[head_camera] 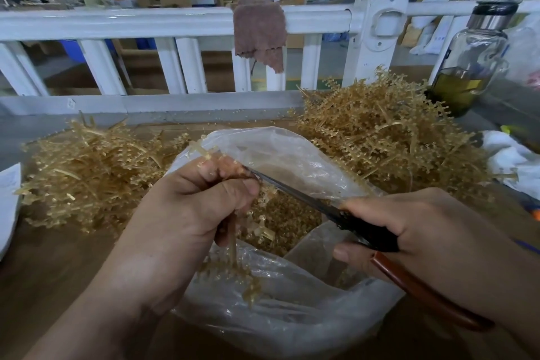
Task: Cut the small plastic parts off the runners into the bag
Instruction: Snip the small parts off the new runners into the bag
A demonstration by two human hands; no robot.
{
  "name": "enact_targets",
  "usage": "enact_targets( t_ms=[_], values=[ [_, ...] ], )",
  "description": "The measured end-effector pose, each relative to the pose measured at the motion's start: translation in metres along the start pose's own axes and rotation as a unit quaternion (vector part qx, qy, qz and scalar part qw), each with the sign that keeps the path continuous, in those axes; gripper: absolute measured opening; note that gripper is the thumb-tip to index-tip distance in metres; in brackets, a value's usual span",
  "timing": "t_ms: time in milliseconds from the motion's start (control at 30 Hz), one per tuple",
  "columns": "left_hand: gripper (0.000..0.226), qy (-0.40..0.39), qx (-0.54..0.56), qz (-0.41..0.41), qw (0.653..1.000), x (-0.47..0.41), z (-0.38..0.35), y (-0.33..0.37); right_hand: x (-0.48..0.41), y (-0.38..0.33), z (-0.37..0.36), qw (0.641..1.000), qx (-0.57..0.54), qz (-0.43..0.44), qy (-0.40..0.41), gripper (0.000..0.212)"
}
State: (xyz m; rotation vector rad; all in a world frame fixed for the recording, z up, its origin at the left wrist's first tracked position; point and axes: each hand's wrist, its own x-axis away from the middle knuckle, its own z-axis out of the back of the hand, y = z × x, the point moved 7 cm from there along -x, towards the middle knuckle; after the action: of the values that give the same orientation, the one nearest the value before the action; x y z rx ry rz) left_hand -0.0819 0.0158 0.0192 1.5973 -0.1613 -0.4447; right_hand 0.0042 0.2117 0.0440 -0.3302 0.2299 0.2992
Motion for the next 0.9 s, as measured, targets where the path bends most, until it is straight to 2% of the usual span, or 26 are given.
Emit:
enact_targets(
  t_ms=[267, 433, 633, 833, 900],
  values=[
    [0.031, 0.009, -0.019, 0.025, 0.999, -0.001, 0.001, -0.006, -0.002, 0.006, -0.007, 0.999, -0.028, -0.023, -0.011, 0.049],
    [0.011, 0.042, 0.068, 0.059, 0.995, -0.002, 0.001, -0.007, -0.002, 0.007, -0.007, 0.997, -0.071, -0.025, -0.008, 0.054],
    [0.011, 0.029, 0.046, 0.02, 0.998, -0.001, 0.001, -0.001, -0.001, 0.006, -0.004, 0.996, -0.082, -0.04, 0.0, 0.061],
    [0.019, 0.048, 0.043, 0.03, 0.997, -0.007, 0.009, -0.011, -0.001, 0.007, 0.001, 0.994, -0.096, -0.058, 0.013, 0.05],
    [0.016, 0.044, 0.043, 0.027, 0.998, -0.007, 0.007, -0.012, -0.001, 0.007, 0.001, 0.993, -0.103, -0.057, 0.006, 0.054]
  ],
)
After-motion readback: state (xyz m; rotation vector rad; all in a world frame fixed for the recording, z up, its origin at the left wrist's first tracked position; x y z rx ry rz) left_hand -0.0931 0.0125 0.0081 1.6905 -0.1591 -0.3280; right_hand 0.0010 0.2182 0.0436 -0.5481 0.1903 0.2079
